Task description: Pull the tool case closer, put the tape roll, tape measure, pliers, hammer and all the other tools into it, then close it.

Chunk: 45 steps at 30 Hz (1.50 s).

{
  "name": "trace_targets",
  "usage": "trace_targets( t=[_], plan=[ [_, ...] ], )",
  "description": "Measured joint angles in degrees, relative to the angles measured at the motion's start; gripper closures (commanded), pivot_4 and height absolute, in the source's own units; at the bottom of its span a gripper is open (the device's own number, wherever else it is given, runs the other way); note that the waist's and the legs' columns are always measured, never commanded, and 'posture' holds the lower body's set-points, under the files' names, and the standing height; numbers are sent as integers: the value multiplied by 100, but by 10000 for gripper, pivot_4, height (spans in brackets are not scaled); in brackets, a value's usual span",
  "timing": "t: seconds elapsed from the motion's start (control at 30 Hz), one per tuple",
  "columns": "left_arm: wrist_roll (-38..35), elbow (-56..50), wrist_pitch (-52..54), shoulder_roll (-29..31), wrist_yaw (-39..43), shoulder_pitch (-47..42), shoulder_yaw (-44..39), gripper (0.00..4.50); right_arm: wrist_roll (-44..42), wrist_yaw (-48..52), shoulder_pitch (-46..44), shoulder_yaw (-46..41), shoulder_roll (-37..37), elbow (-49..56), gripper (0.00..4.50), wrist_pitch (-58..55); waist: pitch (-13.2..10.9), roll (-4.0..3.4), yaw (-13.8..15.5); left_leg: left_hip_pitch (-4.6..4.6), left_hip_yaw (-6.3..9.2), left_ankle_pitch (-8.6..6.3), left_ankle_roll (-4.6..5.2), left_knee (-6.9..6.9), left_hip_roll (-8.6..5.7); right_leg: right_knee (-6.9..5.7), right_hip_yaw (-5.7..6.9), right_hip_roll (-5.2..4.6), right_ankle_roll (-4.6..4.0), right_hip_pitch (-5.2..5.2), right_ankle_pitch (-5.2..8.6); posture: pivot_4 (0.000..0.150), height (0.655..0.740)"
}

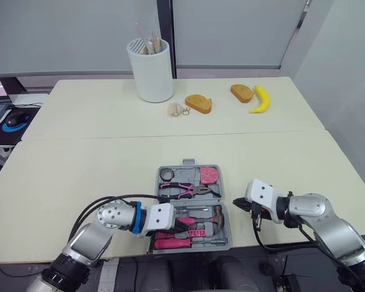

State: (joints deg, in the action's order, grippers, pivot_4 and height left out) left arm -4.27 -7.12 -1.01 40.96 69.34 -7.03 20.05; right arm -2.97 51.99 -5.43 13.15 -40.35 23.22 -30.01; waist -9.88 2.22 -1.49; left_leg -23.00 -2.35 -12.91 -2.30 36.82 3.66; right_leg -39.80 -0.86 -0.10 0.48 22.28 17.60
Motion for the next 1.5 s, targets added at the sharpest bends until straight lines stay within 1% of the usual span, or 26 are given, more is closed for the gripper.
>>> trace_targets(
  t=[0.23, 0.47, 0.53, 0.57, 0.7, 0.77, 0.8, 0.87, 0.9, 1.0, 1.03, 1.07, 1.2, 1.37, 1.5],
  plan=[
    [378, 197, -124, 20, -69, 0, 188, 45000, -39, -41, 4, 1, -12, 2, 44844, -20, 0, 0, 0, -1, 0, 0, 0, 0, 0, 1, 0, -1, 0, 0, 0, 1500, 7337],
    [527, 301, -367, -25, -137, -23, 242, 45000, -84, -74, -55, 14, -12, 2, 44844, -250, 1, -1, 1, 1, 0, 0, 0, 0, 1, 0, 1, -1, 0, -2, 0, 1500, 7337],
    [535, 333, -425, -24, -138, -37, 251, 45000, -251, -83, -186, -2, 41, -6, 40426, -664, 1, -1, 0, 2, 0, 0, 0, 1, 2, -2, 0, -1, 0, -2, 0, 1500, 7337],
    [538, 347, -439, -24, -137, -44, 253, 45000, -399, -102, -363, -59, 171, -51, 38927, -1018, 1, -1, 0, 4, 0, 0, 0, 1, 3, -3, -1, -2, -1, -3, 0, 1500, 7337],
    [556, 362, -469, -25, -139, -60, 274, 45000, -896, -295, -1041, -315, 562, -288, 30385, -2149, 2, -4, -1, 5, 0, 1, 1, 1, 3, -6, -1, -2, -1, -3, -1, 1500, 7337],
    [562, 369, -483, -24, -144, -60, 285, 45000, -1060, -538, -1675, -471, 940, -876, 25718, -2749, 3, -5, -15, 8, -3, 1, 1, 1, 3, -7, -5, -2, -10, -3, -6, 1500, 7337],
    [570, 367, -485, -33, -152, -72, 307, 45000, -1123, -685, -1968, -572, 1106, -1184, 23180, -2995, 4, -8, -14, 7, -3, 1, 1, 1, 2, -7, -4, -2, -28, -2, -16, 1500, 7337],
    [570, 359, -496, -44, -176, -65, 325, 45000, -1196, -903, -2354, -732, 1355, -1650, 18107, -3328, 5, -9, -11, 4, -1, 0, 1, -2, 3, -5, -1, -2, -33, -1, -15, 1500, 7337],
    [571, 356, -502, -55, -186, -58, 330, 45000, -1219, -1002, -2503, -768, 1460, -1868, 15999, -3425, 5, -9, 0, 3, -1, 0, 1, -5, 2, -5, 0, -2, -34, 0, -14, 1500, 7337],
    [576, 352, -534, -57, -208, -55, 351, 45000, -1252, -1241, -2800, -809, 1741, -2559, 7278, -3567, 5, -10, 9, 0, -3, 0, 2, -6, -1, -4, -2, -5, -35, 2, -14, 1500, 7337],
    [580, 353, -541, -57, -224, -53, 356, 45000, -1247, -1308, -2884, -811, 1810, -2830, 3289, -3570, 6, -11, 8, 0, -4, 0, 2, -5, -1, -4, -3, -6, -35, 2, -14, 1500, 7337],
    [584, 354, -544, -57, -235, -54, 362, 45000, -1242, -1356, -2947, -811, 1853, -3046, 311, -3568, 6, -11, 7, 0, -5, 0, 2, -5, -2, -4, -3, -7, -34, 1, -15, 1500, 7337],
    [612, 350, -547, -56, -239, -67, 382, 45000, -1247, -1582, -3133, -915, 2165, -3805, 311, -3576, 8, -16, -6, 2, -5, 0, 2, -6, 0, -6, -2, -5, -34, 2, -15, 1500, 7337],
    [646, 351, -552, -41, -230, -87, 417, 45000, -1464, -1703, -3450, -1301, 2563, -4427, 311, -3675, 17, -30, -18, 5, -5, 0, 2, -8, 2, -6, -3, -4, -34, 0, -15, 1500, 7337],
    [655, 407, -602, 18, -190, -99, 443, 45000, -1582, -1659, -3672, -1361, 2768, -4927, 311, -3538, 22, -32, -24, 7, -6, 0, 2, -9, 2, -6, -3, -3, -34, 0, -15, 1500, 7337]
  ],
)
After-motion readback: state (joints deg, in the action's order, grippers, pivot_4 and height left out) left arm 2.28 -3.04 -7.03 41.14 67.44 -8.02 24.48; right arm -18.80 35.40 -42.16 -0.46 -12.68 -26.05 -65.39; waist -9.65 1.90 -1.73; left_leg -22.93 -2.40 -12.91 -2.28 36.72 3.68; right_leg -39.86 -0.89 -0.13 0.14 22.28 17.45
